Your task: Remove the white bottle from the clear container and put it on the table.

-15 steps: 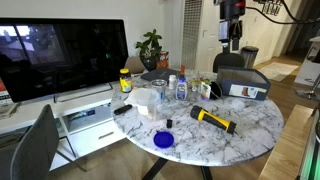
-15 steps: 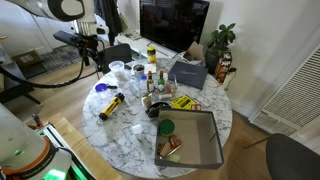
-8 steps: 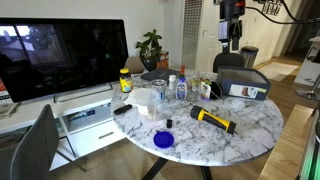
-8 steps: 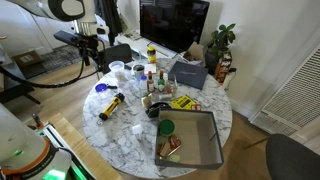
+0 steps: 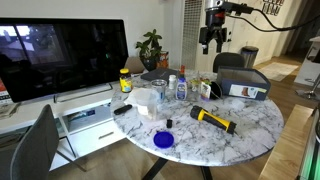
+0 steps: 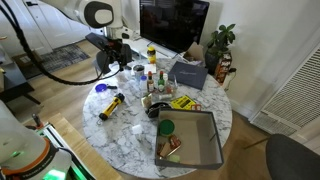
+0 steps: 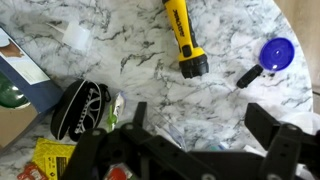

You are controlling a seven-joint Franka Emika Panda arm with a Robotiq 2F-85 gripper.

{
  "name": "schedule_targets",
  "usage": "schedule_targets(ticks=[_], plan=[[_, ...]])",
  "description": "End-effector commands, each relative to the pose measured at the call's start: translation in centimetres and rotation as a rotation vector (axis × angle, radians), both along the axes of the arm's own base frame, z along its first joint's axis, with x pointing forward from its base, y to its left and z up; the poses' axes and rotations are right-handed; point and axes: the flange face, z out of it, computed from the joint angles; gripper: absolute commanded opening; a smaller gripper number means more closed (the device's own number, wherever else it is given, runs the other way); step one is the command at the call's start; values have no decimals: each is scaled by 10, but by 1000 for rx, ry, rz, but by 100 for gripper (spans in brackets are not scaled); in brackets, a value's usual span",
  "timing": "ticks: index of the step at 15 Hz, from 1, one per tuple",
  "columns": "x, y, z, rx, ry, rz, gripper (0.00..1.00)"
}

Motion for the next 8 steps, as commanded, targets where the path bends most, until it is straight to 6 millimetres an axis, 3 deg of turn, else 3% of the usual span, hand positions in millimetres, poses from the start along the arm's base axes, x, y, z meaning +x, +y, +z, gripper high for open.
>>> schedule_targets(ticks=[1,8], plan=[[48,-9,-34,23,23,-139,100],[114,-6,-99,18,46,-347,100]])
